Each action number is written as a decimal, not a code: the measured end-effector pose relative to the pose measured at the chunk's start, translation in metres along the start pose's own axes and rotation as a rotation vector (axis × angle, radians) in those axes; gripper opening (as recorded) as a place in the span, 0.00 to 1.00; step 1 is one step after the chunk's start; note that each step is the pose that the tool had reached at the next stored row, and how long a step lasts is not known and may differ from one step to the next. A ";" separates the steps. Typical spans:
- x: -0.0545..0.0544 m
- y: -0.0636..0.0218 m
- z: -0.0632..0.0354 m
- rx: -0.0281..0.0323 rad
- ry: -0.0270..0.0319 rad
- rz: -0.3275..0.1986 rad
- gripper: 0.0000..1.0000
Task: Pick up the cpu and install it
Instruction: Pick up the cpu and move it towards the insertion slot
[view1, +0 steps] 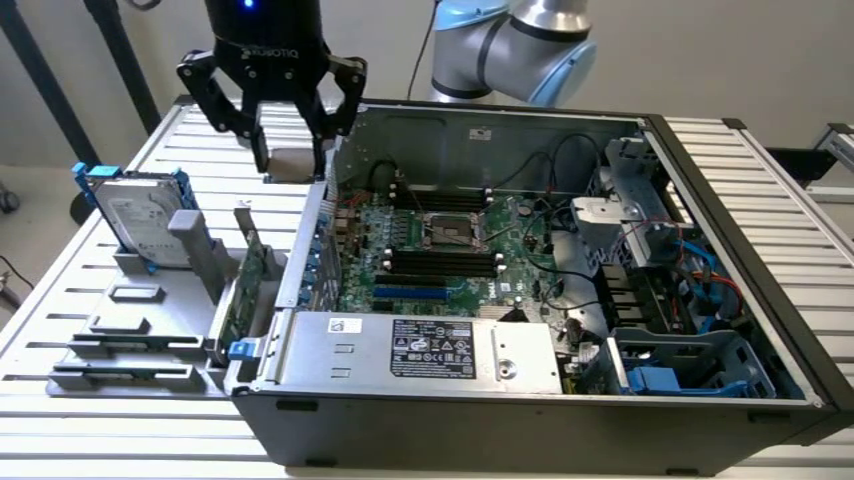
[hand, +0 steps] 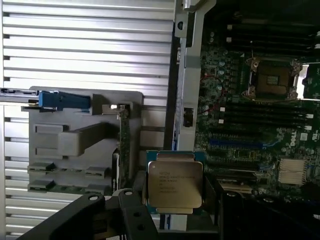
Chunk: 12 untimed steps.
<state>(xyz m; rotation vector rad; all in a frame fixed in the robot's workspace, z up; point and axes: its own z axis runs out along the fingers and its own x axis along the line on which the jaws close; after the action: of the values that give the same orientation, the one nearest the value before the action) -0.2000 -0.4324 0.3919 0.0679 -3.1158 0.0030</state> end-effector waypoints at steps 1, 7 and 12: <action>-0.004 0.0008 -0.0001 0.0000 0.0000 0.000 0.55; -0.026 0.0063 -0.0007 0.0000 0.0000 0.000 0.55; -0.044 0.0136 -0.0012 0.0000 0.0000 0.000 0.55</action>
<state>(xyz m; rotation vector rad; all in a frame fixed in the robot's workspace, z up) -0.1569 -0.4168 0.3919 0.0679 -3.1158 0.0030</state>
